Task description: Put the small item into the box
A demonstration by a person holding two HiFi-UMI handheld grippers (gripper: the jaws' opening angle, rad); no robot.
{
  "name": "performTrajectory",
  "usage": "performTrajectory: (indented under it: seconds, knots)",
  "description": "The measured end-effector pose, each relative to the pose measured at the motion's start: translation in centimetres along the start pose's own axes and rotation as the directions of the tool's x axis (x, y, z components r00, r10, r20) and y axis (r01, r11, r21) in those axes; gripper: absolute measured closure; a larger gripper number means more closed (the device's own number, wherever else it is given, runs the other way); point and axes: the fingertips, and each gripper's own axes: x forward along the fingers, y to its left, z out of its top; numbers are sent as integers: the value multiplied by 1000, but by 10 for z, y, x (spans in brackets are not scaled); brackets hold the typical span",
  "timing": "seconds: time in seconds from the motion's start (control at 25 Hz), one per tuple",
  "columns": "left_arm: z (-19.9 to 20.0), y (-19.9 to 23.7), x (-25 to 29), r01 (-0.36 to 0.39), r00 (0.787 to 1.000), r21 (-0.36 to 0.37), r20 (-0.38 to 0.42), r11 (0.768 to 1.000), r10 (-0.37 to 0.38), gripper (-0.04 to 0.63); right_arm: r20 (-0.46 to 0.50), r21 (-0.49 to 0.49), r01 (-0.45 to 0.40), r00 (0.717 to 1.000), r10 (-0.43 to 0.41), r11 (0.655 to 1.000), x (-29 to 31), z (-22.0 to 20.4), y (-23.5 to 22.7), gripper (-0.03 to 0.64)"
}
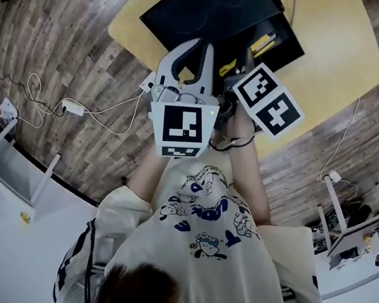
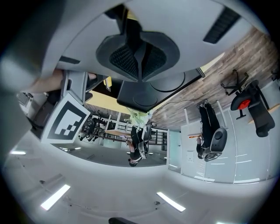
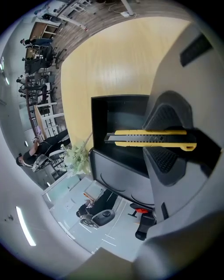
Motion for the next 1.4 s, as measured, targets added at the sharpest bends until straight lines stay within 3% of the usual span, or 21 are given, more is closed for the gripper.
performTrajectory:
  seconds: [0.2, 0.6, 0.76, 0.96, 1.08, 1.16, 1.4]
  knots:
    - [0, 10, 3, -2, 1000, -16, -11, 1000, 2, 560, -26, -22, 62, 998, -63, 998, 6, 3, 1, 497]
    - [-3, 18, 3, -5, 1000, -32, -20, 999, 4, 560, -100, 1, 83, 992, -83, 997, 19, -1, 5, 497]
    - [3, 23, 3, -15, 1000, -45, -19, 999, 14, 560, -166, 59, 95, 983, -84, 994, 27, -9, 3, 497]
    - [5, 31, 0, -19, 1000, -57, -12, 998, 19, 560, -162, 63, 122, 981, -111, 990, 27, -12, 4, 495]
    - [3, 31, 0, -16, 1000, -68, -12, 998, 15, 560, -154, 76, 109, 983, -96, 991, 27, -12, 5, 492]
    - [2, 28, 0, -9, 1000, -76, -13, 997, 8, 560, -144, 83, 85, 987, -73, 993, 27, -10, 7, 446]
    - [4, 18, -3, 4, 1000, -91, -5, 996, -5, 560, -120, 115, 29, 993, -15, 993, 10, -2, 7, 443]
